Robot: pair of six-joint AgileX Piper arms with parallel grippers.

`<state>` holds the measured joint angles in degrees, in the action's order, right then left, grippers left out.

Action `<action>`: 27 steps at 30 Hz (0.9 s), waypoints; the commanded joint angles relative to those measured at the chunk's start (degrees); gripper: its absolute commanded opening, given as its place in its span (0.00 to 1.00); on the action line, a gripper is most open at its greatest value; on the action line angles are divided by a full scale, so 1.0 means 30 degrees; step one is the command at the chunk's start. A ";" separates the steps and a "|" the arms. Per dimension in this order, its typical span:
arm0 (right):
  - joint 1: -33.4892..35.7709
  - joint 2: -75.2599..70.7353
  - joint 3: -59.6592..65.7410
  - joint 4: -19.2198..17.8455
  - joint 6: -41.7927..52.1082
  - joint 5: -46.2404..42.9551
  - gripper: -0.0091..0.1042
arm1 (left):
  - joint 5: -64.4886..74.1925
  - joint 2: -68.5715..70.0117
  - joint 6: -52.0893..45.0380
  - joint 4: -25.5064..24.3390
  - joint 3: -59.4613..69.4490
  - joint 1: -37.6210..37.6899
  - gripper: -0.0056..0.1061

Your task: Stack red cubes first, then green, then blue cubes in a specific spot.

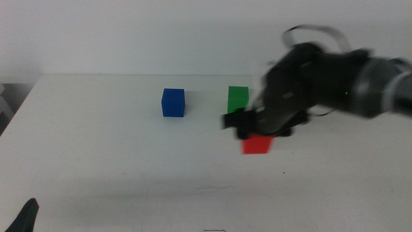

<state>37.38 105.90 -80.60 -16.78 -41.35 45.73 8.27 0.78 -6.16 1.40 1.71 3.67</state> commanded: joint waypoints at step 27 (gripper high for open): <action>0.2525 0.3260 -0.3645 0.0334 -0.3288 0.0525 0.07 | -0.1445 0.0380 0.0013 0.0225 -0.0071 0.0068 0.89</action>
<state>44.76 118.62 -89.60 -14.72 -50.65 47.94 8.27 0.78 -6.16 1.40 1.71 3.67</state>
